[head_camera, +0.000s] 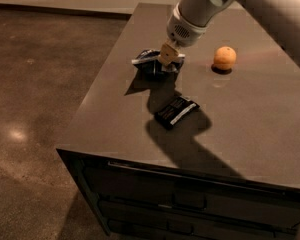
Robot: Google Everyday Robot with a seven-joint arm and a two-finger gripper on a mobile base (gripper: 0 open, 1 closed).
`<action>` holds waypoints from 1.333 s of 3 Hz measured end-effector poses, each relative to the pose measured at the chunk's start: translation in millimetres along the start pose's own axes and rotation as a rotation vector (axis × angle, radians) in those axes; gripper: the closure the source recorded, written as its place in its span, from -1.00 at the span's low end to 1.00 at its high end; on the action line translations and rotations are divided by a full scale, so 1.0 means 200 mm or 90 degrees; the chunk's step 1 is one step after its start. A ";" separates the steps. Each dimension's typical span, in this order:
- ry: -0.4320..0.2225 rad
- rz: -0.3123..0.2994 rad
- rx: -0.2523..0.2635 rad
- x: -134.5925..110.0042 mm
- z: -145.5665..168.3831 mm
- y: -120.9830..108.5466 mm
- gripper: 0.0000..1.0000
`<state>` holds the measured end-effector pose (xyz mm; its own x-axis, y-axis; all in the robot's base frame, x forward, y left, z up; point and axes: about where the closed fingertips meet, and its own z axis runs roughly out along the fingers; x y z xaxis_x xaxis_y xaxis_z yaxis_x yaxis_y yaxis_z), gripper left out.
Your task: Move blue chip bag near rxbar chocolate
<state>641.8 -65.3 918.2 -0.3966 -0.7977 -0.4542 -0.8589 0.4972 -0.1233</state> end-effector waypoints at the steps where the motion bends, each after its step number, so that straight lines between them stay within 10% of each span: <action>1: 0.004 -0.023 -0.023 0.09 -0.05 0.07 0.22; 4: 0.014 -0.031 -0.057 0.21 -0.10 0.15 -1.00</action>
Offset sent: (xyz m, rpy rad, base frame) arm -0.0576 -0.0403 0.0027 -0.0080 0.0536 0.0814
